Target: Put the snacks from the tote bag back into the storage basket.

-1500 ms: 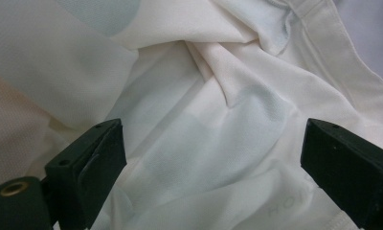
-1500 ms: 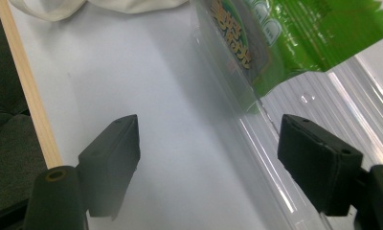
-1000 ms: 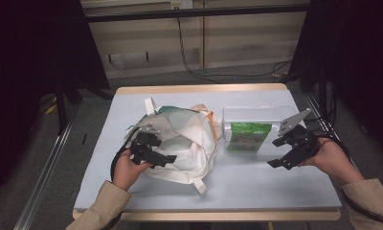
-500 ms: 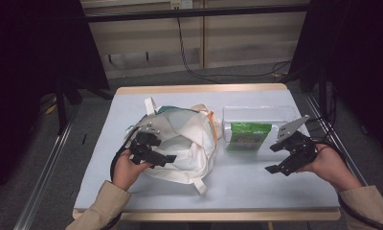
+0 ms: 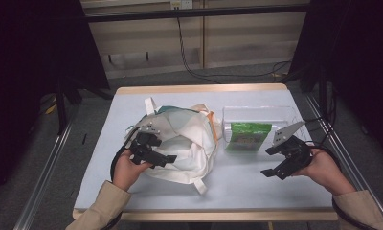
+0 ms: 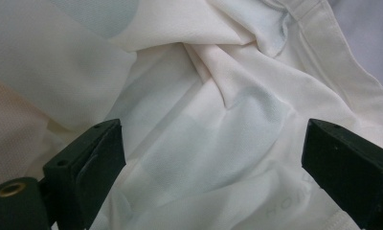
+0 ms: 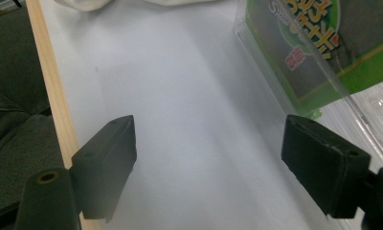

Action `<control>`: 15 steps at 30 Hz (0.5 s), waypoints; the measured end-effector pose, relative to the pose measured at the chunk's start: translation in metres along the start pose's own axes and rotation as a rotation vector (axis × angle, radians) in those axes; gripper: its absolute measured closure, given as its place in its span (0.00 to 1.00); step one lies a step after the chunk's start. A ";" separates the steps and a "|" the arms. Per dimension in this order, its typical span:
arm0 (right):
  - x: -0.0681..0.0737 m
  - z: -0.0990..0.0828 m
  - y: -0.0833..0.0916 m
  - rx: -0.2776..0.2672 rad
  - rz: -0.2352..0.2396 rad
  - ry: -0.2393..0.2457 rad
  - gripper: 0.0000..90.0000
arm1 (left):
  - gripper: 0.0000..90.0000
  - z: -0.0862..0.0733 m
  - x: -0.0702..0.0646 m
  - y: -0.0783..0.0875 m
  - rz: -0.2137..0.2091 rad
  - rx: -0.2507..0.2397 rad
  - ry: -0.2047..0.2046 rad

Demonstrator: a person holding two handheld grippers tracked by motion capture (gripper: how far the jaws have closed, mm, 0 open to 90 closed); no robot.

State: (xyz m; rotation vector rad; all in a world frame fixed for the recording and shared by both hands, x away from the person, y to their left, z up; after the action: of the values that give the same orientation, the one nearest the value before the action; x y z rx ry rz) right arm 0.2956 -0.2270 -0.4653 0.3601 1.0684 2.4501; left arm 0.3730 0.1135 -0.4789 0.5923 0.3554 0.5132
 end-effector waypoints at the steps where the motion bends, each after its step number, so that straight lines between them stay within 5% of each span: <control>1: 0.001 -0.001 -0.001 0.003 0.003 -0.014 0.21 | 0.08 0.000 0.000 0.000 -0.001 0.001 0.002; 15: 0.006 -0.009 -0.009 -0.012 -0.007 -0.035 0.21 | 0.08 0.000 0.000 0.000 -0.003 0.002 0.002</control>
State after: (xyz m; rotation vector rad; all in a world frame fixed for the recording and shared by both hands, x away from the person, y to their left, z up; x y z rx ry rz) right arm 0.2890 -0.2240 -0.4769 0.3931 1.0378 2.4339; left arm 0.3726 0.1132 -0.4795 0.5928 0.3591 0.5108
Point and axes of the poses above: each handheld gripper's, and its own axes: y roughly backward along the jaws, z roughly out of its top, x roughly to its left, the point moved 8 cm from there along -y, roughly forward along the jaws, and after that the axes turned 8 degrees about -x, right-handed, at the moved point
